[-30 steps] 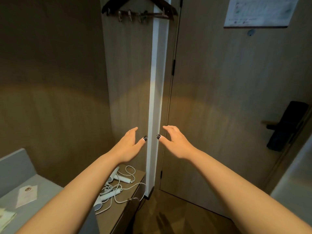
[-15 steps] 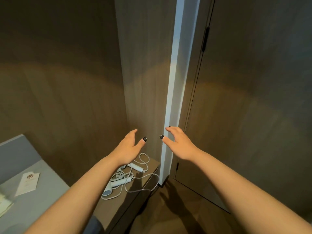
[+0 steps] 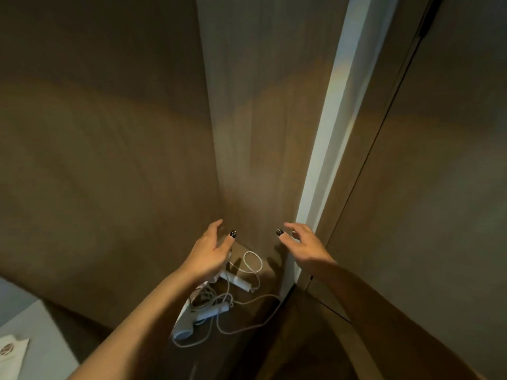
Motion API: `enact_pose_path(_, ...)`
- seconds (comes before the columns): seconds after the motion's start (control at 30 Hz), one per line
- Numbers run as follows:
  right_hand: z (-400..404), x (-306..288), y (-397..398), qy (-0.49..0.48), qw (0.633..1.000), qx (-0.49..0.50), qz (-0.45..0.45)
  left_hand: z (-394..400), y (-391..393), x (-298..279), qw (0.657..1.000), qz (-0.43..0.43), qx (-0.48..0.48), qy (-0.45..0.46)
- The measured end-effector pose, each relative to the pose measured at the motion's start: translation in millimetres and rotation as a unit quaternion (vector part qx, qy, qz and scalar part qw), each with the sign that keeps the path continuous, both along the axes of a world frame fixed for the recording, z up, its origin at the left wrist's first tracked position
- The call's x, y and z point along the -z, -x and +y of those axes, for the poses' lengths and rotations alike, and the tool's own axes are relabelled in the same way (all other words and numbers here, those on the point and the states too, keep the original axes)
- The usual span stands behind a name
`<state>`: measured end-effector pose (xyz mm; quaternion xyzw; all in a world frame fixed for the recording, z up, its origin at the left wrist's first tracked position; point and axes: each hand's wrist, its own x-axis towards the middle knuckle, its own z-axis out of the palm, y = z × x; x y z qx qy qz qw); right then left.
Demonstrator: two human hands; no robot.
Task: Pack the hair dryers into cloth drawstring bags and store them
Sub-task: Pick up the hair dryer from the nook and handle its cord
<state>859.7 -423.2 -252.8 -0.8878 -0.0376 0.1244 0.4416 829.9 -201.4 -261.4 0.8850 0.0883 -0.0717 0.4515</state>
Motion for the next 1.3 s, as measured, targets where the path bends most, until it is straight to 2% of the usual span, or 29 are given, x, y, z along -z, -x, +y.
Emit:
enact_pose_path(0.13,18,24,-41,0.015,0.999,-0.011,0.032,10,-39,25,0.999,0.008,-0.035,0.002)
enact_pose_path(0.27,29,49,-72,-0.024,0.996,-0.002,0.082,15,-64,54,0.997,0.045,-0.054,0.013)
enact_pose_path(0.57,45,96,-139,0.014,0.984,-0.11,0.141,24,-87,109,0.97,0.094,-0.206,0.085)
enact_pose_path(0.93,85,165,-183,0.045,0.967,-0.172,0.18,33,-99,183,0.954,0.168,-0.243,0.057)
enact_pose_path(1.1,105,223,-188,0.01,0.966,-0.129,0.226,56,-112,236,0.955,0.174,-0.235,0.057)
enact_pose_path(1.2,116,258,-190,-0.022,0.956,-0.087,0.278,69,-118,271,0.944,0.192,-0.256,0.086)
enact_pose_path(1.3,126,293,-193,-0.048,0.948,-0.031,0.313,78,-128,306,0.947,0.205,-0.241,0.06)
